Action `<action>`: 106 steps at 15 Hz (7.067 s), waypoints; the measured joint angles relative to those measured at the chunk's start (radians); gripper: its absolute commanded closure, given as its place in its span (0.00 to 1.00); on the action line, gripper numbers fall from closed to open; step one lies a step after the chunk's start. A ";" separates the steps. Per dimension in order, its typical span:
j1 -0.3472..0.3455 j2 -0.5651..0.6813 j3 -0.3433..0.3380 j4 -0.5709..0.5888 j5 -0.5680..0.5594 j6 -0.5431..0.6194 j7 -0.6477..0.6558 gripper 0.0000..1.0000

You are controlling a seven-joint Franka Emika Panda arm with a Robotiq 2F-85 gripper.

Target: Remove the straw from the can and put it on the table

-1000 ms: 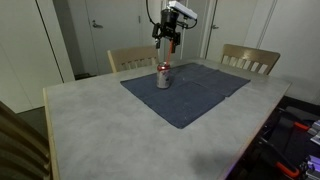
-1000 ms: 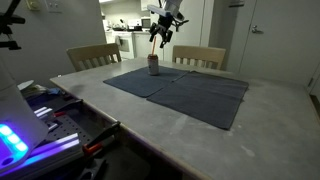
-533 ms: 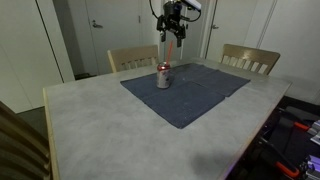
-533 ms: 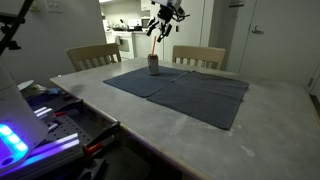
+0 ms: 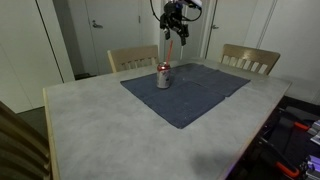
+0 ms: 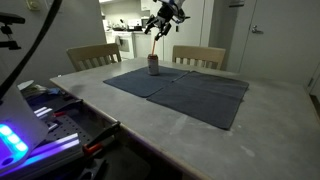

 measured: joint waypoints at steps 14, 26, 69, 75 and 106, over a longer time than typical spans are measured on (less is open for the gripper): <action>0.002 0.101 0.002 0.137 0.002 -0.002 0.014 0.10; 0.002 0.132 0.012 0.168 0.003 -0.022 0.020 0.65; 0.004 0.144 0.013 0.304 -0.003 -0.162 0.136 0.98; 0.007 0.143 0.013 0.311 -0.006 -0.172 0.158 0.98; 0.071 0.076 0.013 0.337 -0.142 -0.223 0.257 0.98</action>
